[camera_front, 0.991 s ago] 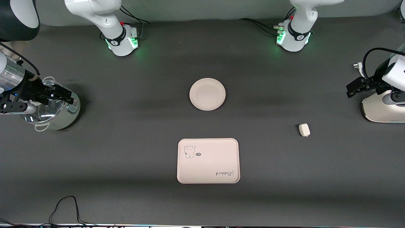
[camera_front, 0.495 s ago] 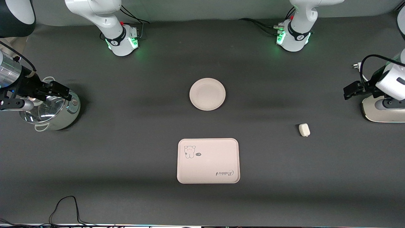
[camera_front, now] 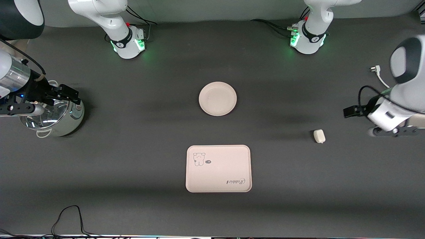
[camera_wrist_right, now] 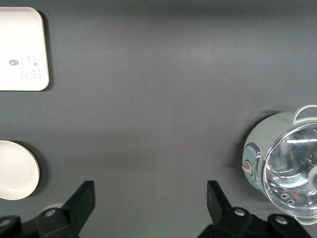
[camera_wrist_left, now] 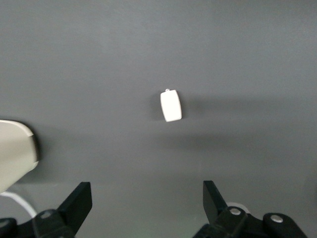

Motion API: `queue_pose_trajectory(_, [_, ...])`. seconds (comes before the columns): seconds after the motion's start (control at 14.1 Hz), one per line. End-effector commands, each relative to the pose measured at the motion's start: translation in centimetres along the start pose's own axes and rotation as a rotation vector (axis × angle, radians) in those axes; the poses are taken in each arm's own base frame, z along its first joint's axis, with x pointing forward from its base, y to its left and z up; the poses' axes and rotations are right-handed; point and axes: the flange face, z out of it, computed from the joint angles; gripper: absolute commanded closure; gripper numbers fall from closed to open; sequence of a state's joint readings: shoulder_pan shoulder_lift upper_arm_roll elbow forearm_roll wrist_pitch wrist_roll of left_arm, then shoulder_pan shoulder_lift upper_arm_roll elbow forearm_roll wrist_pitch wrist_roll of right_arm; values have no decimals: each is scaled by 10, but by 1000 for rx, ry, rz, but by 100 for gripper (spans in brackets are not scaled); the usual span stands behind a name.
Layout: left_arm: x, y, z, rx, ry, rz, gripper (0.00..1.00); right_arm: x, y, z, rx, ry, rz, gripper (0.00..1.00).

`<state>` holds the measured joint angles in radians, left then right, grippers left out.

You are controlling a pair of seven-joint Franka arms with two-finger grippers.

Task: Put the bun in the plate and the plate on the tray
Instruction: 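Lower the left gripper over the white bun and close on it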

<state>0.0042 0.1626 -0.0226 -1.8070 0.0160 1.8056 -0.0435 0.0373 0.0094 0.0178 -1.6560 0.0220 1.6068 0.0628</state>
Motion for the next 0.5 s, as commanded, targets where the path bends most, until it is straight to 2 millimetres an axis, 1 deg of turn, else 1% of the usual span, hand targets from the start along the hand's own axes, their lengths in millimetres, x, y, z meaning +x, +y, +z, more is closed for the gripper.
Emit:
queue_pose_trajectory(0.0, [-8,2,56,-31,12,-8,0,-10,3,1,-9,-10,-3,0])
queue_pose_trajectory(0.07, [-2,3,78,-31,-1,-9,0,-11,1,-2,-9,-4,-5,0])
queue_pose_trajectory(0.14, [4,2,96,-31,-17,-11,0,-12,0,-4,-9,1,-8,0])
queue_pose_trajectory(0.35, [16,5,143,-36,-43,-13,0,-9,-7,-1,-7,10,-19,0])
queue_pose_trajectory(0.42, [20,6,155,-47,-38,-20,0,-6,-8,0,-7,16,-19,0])
